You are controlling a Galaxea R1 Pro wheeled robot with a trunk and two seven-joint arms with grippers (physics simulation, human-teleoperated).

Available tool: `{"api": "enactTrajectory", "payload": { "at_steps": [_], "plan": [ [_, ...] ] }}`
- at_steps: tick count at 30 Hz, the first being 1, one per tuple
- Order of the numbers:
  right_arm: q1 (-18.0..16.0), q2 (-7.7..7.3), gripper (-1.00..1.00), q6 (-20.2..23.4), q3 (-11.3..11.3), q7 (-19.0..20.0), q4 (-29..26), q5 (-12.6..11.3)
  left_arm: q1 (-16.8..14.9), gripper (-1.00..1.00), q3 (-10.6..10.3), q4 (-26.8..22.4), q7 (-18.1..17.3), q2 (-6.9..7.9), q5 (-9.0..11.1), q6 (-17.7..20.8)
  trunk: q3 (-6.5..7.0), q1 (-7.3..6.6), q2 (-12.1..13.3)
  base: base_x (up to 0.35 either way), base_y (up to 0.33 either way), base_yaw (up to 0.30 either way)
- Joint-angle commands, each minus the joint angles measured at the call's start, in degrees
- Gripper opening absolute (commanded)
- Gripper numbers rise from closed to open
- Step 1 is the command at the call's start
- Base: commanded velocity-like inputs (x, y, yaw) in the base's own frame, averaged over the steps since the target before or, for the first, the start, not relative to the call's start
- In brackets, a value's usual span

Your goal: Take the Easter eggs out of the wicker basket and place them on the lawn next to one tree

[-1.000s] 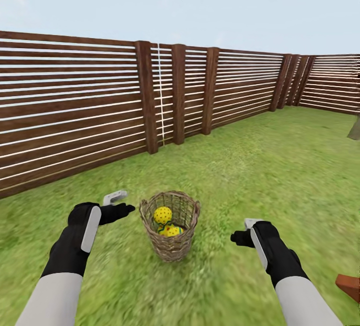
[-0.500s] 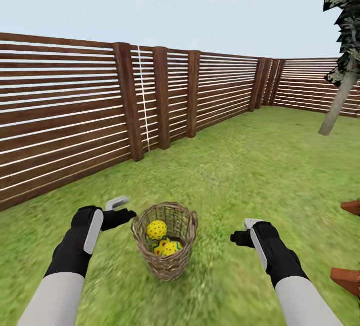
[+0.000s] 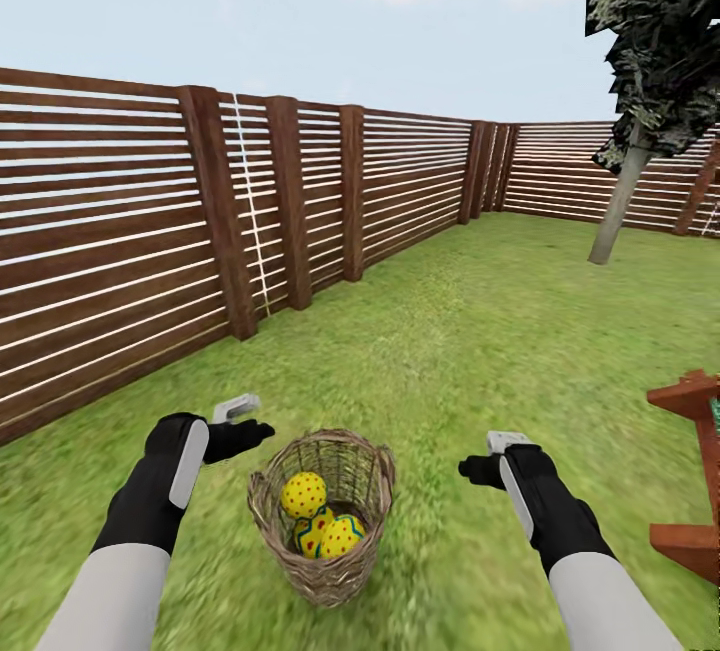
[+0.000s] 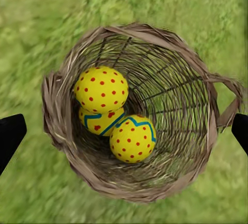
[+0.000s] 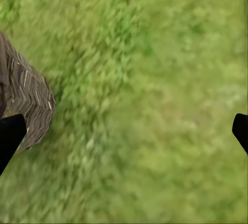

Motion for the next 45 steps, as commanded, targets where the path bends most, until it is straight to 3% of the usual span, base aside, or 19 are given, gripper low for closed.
{"api": "enactTrajectory", "payload": {
  "at_steps": [1, 10, 15, 19, 29, 32, 34, 37, 41, 45],
  "plan": [
    [-0.05, 0.08, 1.0, -0.36, -0.05, 0.12, 0.03, 0.35, -0.03, 1.0, 0.15, -0.02, 0.26, -0.03, 0.42, 0.26, -0.01, 0.02, -0.02, 0.243, 0.227, -0.253],
    [-0.05, 0.21, 1.0, -10.78, 0.17, 0.01, 3.45, 0.54, -0.03, 1.0, 0.25, 6.68, 0.2, -0.47, 0.43, -0.07, 0.09, 0.02, -0.02, 0.254, 0.108, -0.071],
    [-0.05, 0.16, 1.0, -19.44, 0.27, -0.19, 12.13, 0.68, -0.03, 1.0, 0.26, 7.77, 0.14, -1.72, 0.46, 0.0, 0.09, 0.02, -0.02, 0.026, 0.003, -0.001],
    [-0.05, -0.11, 1.0, -24.25, 0.27, 0.04, 15.49, 0.7, -0.03, 1.0, 0.27, 7.83, 0.14, -1.95, 0.47, -0.07, 0.09, 0.02, -0.02, 0.003, 0.0, 0.0],
    [-0.05, -0.22, 1.0, -25.06, 0.27, -0.12, 16.16, 1.09, -0.03, 1.0, 0.2, 7.83, 1.12, -1.27, -0.08, 0.03, 0.09, 0.02, -0.02, 0.0, 0.0, 0.0],
    [-0.05, -0.24, 1.0, -25.11, 0.27, -0.21, 16.05, 1.25, -0.03, 1.0, 0.25, 8.03, 7.13, -1.31, -0.08, -0.11, 0.09, 0.02, -0.02, 0.0, 0.0, 0.0],
    [-0.05, -0.55, 1.0, -25.07, 0.16, -0.23, 15.64, 0.99, -0.07, 1.0, 0.24, 7.97, 14.15, -1.71, 0.23, -0.2, 0.09, 0.02, -0.02, 0.0, 0.0, 0.0],
    [-0.05, -0.93, 1.0, -24.97, -0.01, -0.16, 14.93, 0.83, -0.09, 1.0, 0.15, 7.53, 17.02, -2.48, 0.39, -0.35, 0.09, 0.02, -0.02, 0.0, 0.0, 0.0],
    [-0.05, -1.32, 1.0, -24.8, -0.07, -0.15, 12.57, 0.75, -0.1, 1.0, -0.98, 6.89, 15.94, -3.14, 0.45, -0.1, 0.09, 0.02, -0.02, 0.0, 0.0, 0.0],
    [-0.05, -1.45, 1.0, -24.65, -0.08, -0.16, 10.17, 0.74, -0.09, 1.0, -4.94, 6.85, 15.05, -3.16, 0.46, 0.18, 0.09, 0.02, -0.02, 0.0, 0.0, 0.0]
  ]
}}
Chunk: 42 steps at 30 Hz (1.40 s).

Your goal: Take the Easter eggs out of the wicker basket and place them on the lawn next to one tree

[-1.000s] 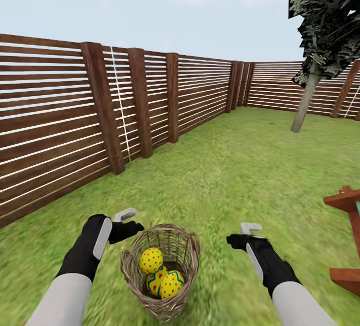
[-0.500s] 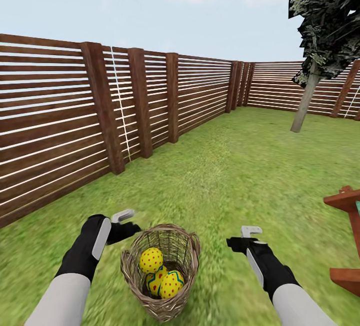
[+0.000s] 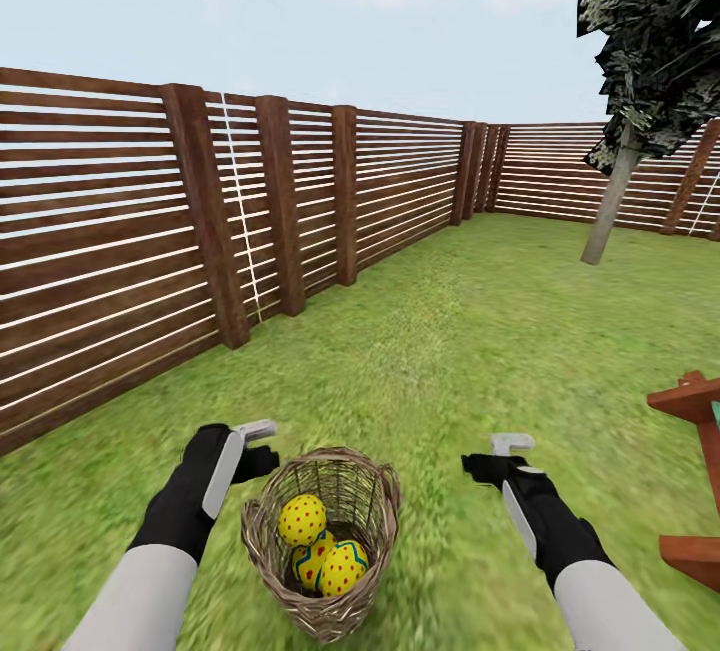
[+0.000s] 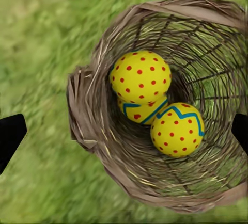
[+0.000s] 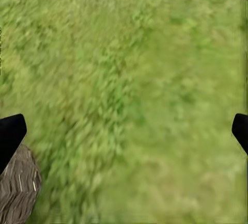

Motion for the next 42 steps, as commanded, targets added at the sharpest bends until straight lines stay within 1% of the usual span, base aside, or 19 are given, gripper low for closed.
{"api": "enactTrajectory", "payload": {
  "at_steps": [1, 4, 7, 10, 19, 38, 39, 40, 42],
  "plan": [
    [-0.02, 0.01, 1.0, 0.36, -0.07, 0.07, -1.63, 0.37, -0.04, 1.0, -1.12, 0.05, 0.36, -0.02, 0.52, 0.16, -0.06, -0.01, -0.03, 0.0, 0.0, 0.0],
    [-0.02, 0.0, 1.0, 0.38, -0.1, -0.01, -3.28, 0.27, -0.05, 1.0, -2.16, 0.03, 0.16, -0.08, 0.56, 0.03, -0.06, -0.01, -0.03, 0.0, 0.0, 0.0],
    [-0.02, -0.49, 1.0, 0.38, -0.19, -0.04, -3.9, 0.29, -0.06, 1.0, -2.64, -0.04, 0.1, -0.18, 0.57, -0.06, -0.6, 0.65, -1.23, 0.0, 0.0, 0.0],
    [-0.02, -0.73, 1.0, 0.38, -0.23, -0.04, -4.04, 0.27, -0.06, 1.0, -2.82, -0.17, 0.08, -0.18, 0.54, -0.07, -1.14, 1.31, -2.43, 0.0, 0.0, 0.0],
    [-0.02, -0.52, 1.0, 0.38, -0.15, 0.0, -3.97, 0.09, -0.06, 1.0, -2.86, -0.29, 0.16, -0.08, 0.52, -0.01, -2.75, 3.29, -6.04, 0.0, 0.0, 0.0],
    [-0.02, -0.42, 1.0, 0.38, 0.01, 0.01, -3.59, 0.05, -0.06, 1.0, -2.38, -0.3, 0.25, 0.99, 0.35, 0.02, -6.16, 7.46, -13.66, 0.0, 0.0, 0.0],
    [-0.02, -0.42, 1.0, 0.38, 0.01, 0.01, -3.57, 0.05, -0.06, 1.0, -2.35, -0.3, 0.25, 1.13, 0.32, 0.0, -6.34, 7.68, -14.06, 0.0, 0.0, 0.0],
    [-0.02, -0.45, 1.0, 0.38, -0.03, 0.01, -3.55, 0.05, -0.06, 1.0, -2.35, -0.27, 0.25, 1.69, 0.35, 0.0, -6.52, 7.9, -14.46, 0.0, 0.0, 0.0],
    [-0.02, -0.49, 1.0, 0.38, -0.06, 0.01, -3.54, 0.05, -0.06, 1.0, -2.37, -0.31, 0.25, 2.2, 0.44, 0.01, -6.52, 7.9, -14.46, 0.0, 0.0, 0.0]
  ]
}}
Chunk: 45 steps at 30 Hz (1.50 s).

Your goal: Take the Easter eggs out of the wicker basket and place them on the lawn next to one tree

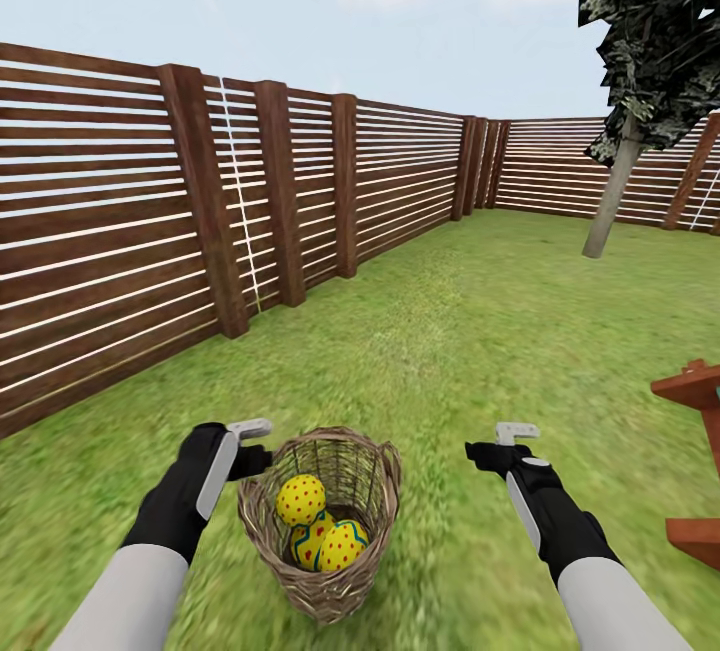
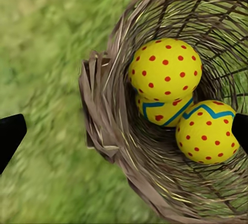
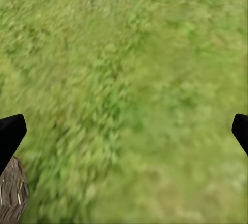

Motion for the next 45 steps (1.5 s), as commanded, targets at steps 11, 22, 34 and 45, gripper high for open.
{"api": "enactTrajectory", "payload": {
  "at_steps": [11, 22, 34, 45],
  "plan": [
    [-0.02, -0.01, 1.0, 0.33, -0.13, 0.08, 0.09, 0.38, -0.03, 1.0, 0.06, -0.05, 0.5, 0.76, 0.7, 0.23, -0.06, -0.01, -0.02, 0.047, 0.02, 0.0],
    [-0.02, -0.09, 1.0, 0.33, -0.16, 0.08, 0.09, 0.38, -0.03, 1.0, 0.06, 0.02, 0.5, 0.79, 0.64, 0.32, -0.06, -0.01, -0.02, 0.163, 0.069, 0.0],
    [-0.02, -0.13, 1.0, 0.33, -0.17, 0.08, 0.09, 0.38, -0.03, 1.0, 0.11, -0.04, 0.41, 0.84, 0.72, 0.35, -1.67, 1.97, -3.63, 0.003, 0.001, 0.0],
    [-0.02, -0.25, 1.0, 0.33, -0.24, 0.08, -0.19, 0.33, -0.03, 1.0, 0.11, 0.36, 0.33, 0.84, 0.72, 0.03, -3.65, 4.38, -8.05, 0.0, 0.0, 0.0]
  ]
}}
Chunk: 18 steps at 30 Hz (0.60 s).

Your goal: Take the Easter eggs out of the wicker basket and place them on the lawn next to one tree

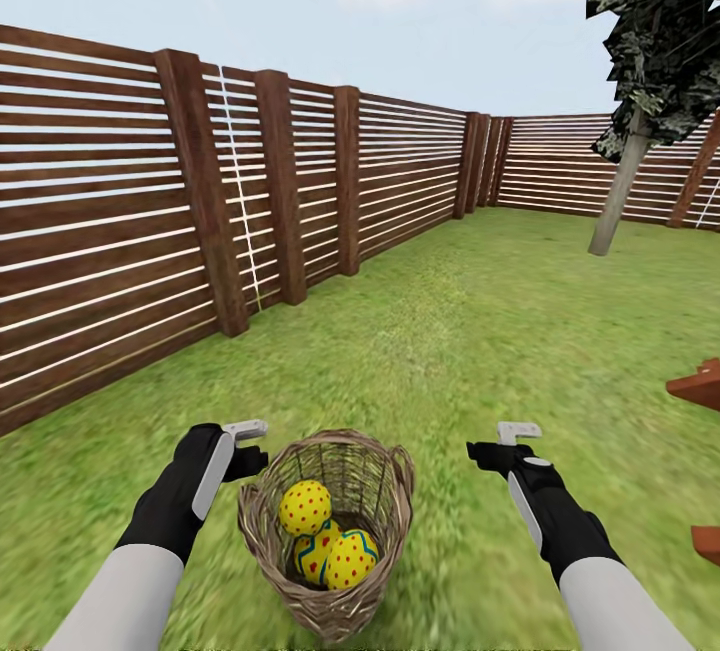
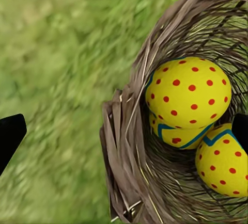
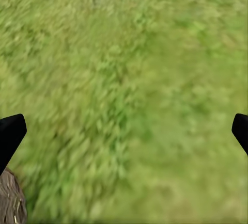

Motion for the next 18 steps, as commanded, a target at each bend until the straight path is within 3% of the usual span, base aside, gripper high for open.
{"api": "enactTrajectory", "payload": {
  "at_steps": [1, 18],
  "plan": [
    [-0.02, 0.02, 1.0, 0.33, -0.05, 0.08, -0.16, 0.39, -0.03, 1.0, 0.13, -0.02, 0.49, -0.05, 0.61, 0.14, -0.24, 0.21, -0.44, 0.0, 0.0, 0.0],
    [-0.02, -0.01, 1.0, 0.33, -0.06, 0.07, -0.43, 0.51, -0.03, 1.0, 0.13, 0.44, 0.19, -0.32, 0.69, -0.07, -3.29, 3.95, -7.26, 0.0, 0.0, 0.0]
  ]
}}
